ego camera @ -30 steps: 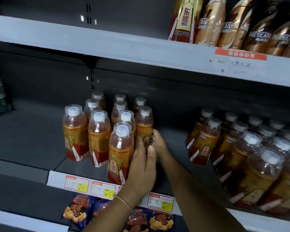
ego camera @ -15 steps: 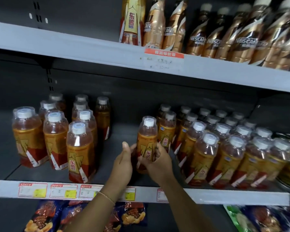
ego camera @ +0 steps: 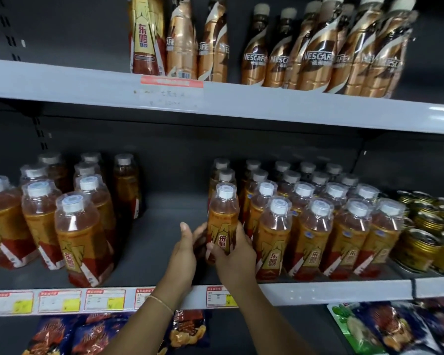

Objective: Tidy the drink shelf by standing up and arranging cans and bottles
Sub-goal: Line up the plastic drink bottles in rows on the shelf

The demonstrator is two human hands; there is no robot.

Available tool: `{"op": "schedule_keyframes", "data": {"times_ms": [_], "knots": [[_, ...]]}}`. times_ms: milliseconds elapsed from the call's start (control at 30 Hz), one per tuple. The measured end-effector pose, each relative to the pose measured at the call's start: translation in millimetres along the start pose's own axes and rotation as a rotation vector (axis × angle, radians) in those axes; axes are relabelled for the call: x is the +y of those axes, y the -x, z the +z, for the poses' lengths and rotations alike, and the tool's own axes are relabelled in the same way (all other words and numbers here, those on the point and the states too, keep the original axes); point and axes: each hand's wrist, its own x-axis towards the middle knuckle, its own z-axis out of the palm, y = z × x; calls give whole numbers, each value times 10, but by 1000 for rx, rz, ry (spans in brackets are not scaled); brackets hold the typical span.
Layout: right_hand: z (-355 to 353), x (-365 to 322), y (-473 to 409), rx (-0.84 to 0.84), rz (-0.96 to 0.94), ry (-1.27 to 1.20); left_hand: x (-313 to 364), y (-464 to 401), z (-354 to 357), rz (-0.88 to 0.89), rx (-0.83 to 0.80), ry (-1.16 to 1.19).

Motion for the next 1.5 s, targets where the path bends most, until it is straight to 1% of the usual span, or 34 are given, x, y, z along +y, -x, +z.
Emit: {"op": "schedule_keyframes", "data": {"times_ms": [200,333,700,900,1167,1300,1400,1500], "knots": [[78,-12,-21,-25,31,191,-45,-14,36,-27,-18,-31],[121,9,-49,-1,60,255,-35,-34,64,-39,-38,-22],[206,103,-101,30,77,247,-81,-75,50,-21,-97,-67],[204,80,-120,19,88,237,-153,-128,25,12,-139,-148],[118,23,-109,-15,84,201,-215,-159,-10,28,-148,-182],[123,-24,-33,1,89,194,-182,-103,12,73,-112,-176],[151,-52,68,50,36,192,-138,-38,6,153,-11,-115],[186,-56,163,98,-48,203,-74,61,-39,214,69,-131]]}}
